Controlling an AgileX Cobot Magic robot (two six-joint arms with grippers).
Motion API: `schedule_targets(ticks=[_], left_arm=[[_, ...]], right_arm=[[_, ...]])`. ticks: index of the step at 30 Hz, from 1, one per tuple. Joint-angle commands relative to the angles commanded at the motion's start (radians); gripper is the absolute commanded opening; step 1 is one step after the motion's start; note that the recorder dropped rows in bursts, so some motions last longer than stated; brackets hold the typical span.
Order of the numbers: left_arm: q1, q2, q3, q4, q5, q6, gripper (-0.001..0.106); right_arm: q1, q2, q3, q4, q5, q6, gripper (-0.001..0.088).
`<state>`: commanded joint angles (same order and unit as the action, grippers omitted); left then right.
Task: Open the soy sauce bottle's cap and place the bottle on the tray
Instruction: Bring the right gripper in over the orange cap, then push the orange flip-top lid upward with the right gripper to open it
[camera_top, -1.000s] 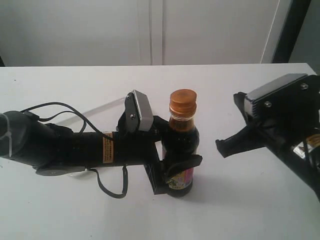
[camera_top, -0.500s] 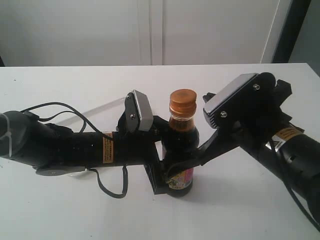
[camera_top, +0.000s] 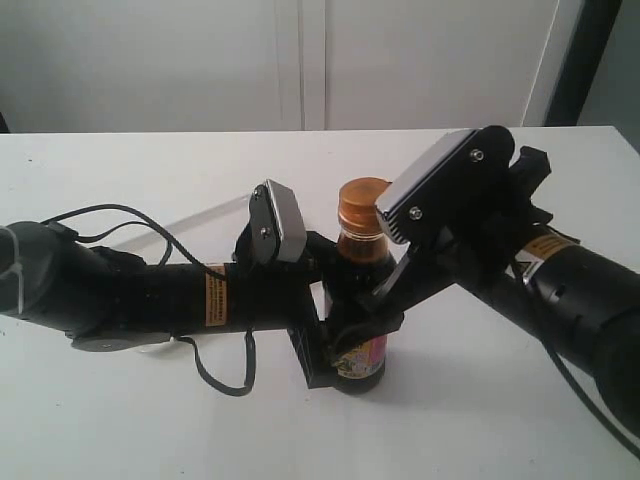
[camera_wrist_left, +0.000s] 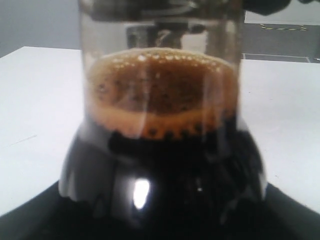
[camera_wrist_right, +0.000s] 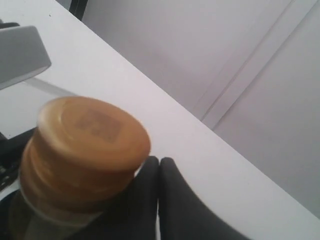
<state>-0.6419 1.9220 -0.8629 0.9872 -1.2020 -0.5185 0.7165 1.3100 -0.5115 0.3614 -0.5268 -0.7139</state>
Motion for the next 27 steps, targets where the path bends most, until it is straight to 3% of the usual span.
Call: schedule_targets(ticks=[27], left_arm=[[0.000, 0.000, 0.000, 0.000, 0.027, 0.002, 0.000]], right_arm=[[0.000, -0.062, -0.016, 0.004, 0.070, 0.000, 0.0000]])
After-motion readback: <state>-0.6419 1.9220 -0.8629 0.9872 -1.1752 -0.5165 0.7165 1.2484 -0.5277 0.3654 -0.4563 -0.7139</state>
